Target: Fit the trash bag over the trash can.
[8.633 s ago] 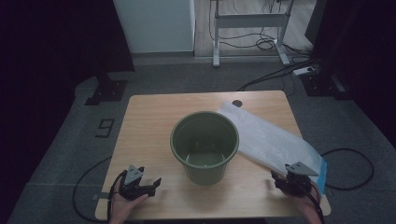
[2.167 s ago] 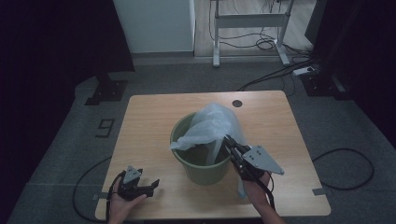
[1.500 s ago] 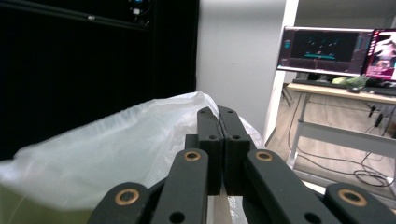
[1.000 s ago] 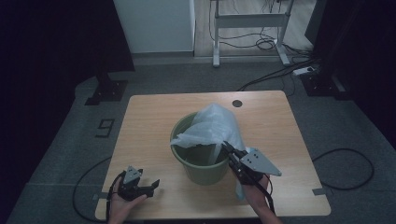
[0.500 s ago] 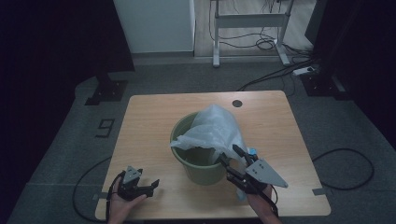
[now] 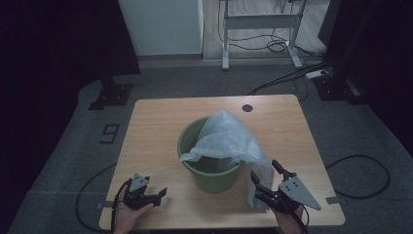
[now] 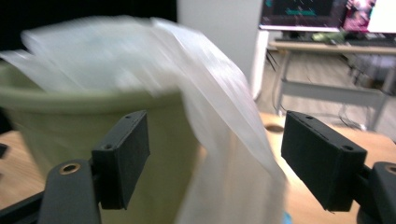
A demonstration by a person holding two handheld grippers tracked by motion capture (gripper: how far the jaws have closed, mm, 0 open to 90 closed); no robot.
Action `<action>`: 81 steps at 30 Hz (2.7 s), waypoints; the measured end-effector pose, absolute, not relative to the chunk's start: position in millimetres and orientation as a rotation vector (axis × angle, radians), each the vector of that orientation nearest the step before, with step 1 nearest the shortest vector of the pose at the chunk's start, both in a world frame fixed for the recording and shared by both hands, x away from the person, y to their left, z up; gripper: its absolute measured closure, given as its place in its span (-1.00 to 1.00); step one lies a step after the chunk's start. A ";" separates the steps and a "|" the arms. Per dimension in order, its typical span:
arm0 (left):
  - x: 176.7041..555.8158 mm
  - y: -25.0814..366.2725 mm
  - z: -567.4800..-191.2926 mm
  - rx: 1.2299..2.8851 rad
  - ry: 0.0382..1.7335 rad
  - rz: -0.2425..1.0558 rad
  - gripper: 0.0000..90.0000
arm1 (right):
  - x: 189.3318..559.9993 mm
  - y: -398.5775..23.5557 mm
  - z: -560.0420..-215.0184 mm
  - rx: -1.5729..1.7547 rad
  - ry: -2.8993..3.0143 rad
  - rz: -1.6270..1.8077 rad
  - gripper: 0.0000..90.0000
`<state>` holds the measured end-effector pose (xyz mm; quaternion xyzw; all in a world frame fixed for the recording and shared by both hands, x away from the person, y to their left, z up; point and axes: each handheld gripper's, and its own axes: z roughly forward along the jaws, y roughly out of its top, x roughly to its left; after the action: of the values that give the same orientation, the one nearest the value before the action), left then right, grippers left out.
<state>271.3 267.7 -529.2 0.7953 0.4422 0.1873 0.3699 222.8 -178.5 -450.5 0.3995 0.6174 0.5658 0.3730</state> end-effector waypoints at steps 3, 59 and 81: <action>271.4 267.6 -529.3 2.040 1.135 0.481 -0.67 | 228.0 -183.4 -463.1 1.075 1.593 1.415 -0.51; 266.7 267.8 -507.3 1.871 1.146 0.420 -0.64 | 269.3 -146.6 -374.5 0.960 1.552 1.597 0.94; 241.3 237.2 -442.4 1.707 0.994 0.606 -0.60 | 265.5 -118.6 -399.4 0.921 1.668 1.631 0.92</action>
<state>241.3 237.2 -442.4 0.7097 0.4132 0.2521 0.5120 265.5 -118.6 -399.4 0.3489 0.6320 0.6180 0.3113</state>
